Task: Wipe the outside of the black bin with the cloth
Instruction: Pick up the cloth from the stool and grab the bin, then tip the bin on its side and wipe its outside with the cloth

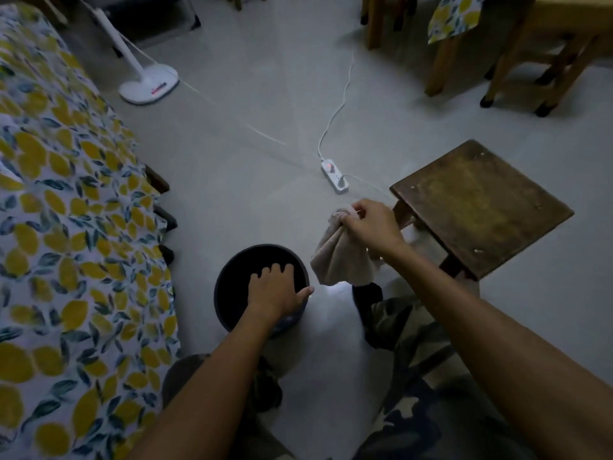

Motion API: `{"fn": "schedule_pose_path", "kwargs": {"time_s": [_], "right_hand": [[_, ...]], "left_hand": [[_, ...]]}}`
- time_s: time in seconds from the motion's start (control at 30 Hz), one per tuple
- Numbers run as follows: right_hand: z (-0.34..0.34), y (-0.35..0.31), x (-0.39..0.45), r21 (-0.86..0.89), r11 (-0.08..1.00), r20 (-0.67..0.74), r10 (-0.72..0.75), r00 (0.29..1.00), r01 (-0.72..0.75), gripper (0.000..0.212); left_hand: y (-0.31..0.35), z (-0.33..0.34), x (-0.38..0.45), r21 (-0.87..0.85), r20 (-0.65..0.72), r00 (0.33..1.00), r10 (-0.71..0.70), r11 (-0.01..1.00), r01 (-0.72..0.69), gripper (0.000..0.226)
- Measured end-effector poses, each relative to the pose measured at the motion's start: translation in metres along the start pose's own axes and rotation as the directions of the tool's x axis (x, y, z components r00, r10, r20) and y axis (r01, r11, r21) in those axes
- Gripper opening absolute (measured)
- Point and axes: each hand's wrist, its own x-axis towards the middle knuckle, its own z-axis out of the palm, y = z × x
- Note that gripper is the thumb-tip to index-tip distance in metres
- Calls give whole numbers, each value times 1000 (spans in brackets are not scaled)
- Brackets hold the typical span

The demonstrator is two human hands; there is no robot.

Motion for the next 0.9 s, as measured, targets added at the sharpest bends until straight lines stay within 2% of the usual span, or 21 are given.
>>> {"fn": "schedule_pose_path", "kwargs": {"time_s": [0.13,0.37,0.53,0.6,0.7,0.8,0.9], "right_hand": [[62,40,48,-35,993,86,119,989,-117,37],[144,87,148,-200,969,131,171,976,-143,34],[154,94,153,-224,961,158,203,966,-165,32],[156,98,150,-223,961,173,207,963,-166,29],[154,100,149,-232,959,182,208,961,-164,30],[143,95,143,-208,965,167,193,967,-157,31],[121,88,117,-147,978,116,165,979,-147,34]], "left_hand": [[-5,48,69,7,110,994,3,1000,-4,71],[-8,118,187,-81,201,977,-75,992,93,72],[4,139,209,-239,376,925,-57,958,156,44],[8,139,208,-299,370,925,-80,933,200,39],[3,134,200,-427,313,943,-113,870,246,44],[-13,117,188,-515,245,957,-152,816,262,58],[-33,93,162,-592,212,944,-255,734,331,68]]}}
